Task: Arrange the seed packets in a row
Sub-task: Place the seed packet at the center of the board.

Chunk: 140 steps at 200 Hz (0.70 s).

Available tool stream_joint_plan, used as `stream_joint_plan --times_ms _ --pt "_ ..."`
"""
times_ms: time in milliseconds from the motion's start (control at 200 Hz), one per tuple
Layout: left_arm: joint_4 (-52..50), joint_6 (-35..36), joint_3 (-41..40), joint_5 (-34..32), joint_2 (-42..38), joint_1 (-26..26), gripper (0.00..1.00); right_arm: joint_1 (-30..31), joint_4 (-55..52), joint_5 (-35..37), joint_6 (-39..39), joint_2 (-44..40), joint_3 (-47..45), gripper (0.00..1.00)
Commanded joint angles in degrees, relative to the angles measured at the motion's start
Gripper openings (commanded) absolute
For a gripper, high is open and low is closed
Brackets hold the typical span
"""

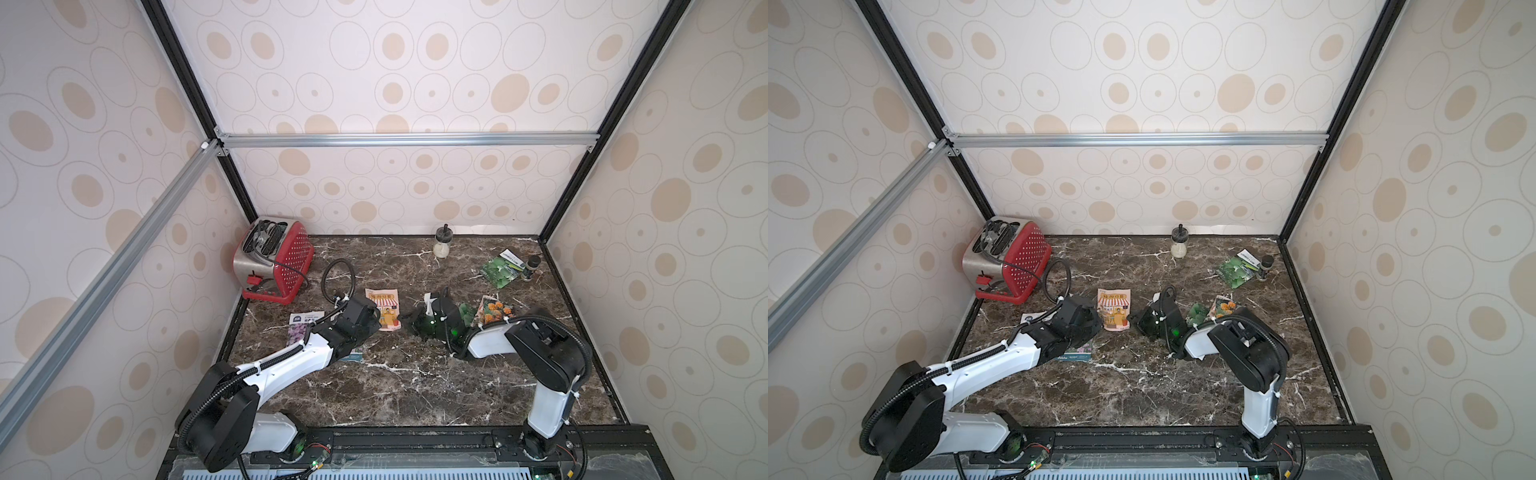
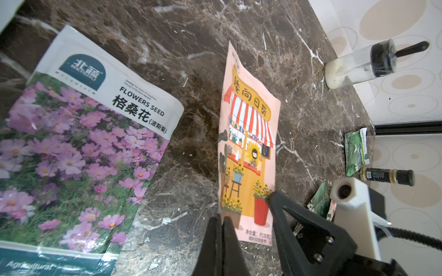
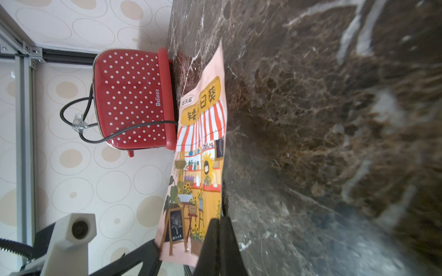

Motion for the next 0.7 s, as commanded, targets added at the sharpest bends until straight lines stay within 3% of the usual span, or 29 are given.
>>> stream_joint_plan --times_ms 0,185,446,576,696 --pt "-0.3 2.2 -0.1 0.4 -1.5 -0.6 0.00 1.0 -8.9 1.8 -7.3 -5.4 -2.0 0.00" --pt "1.1 3.1 -1.8 2.1 -0.2 -1.6 0.00 2.3 -19.6 4.1 -13.9 -11.0 -4.2 0.00" --pt "1.4 3.0 -3.6 2.7 0.1 -3.3 0.00 3.2 -24.0 2.5 -16.9 -9.7 -4.9 0.00" --pt "-1.5 3.9 -3.6 1.5 -2.8 -3.4 0.36 3.2 -28.5 2.5 -20.6 -10.6 -3.8 0.00" --pt "-5.4 5.1 -3.0 -0.8 -5.8 -3.3 0.55 3.2 -31.9 2.1 -23.8 -11.0 -2.1 0.00"
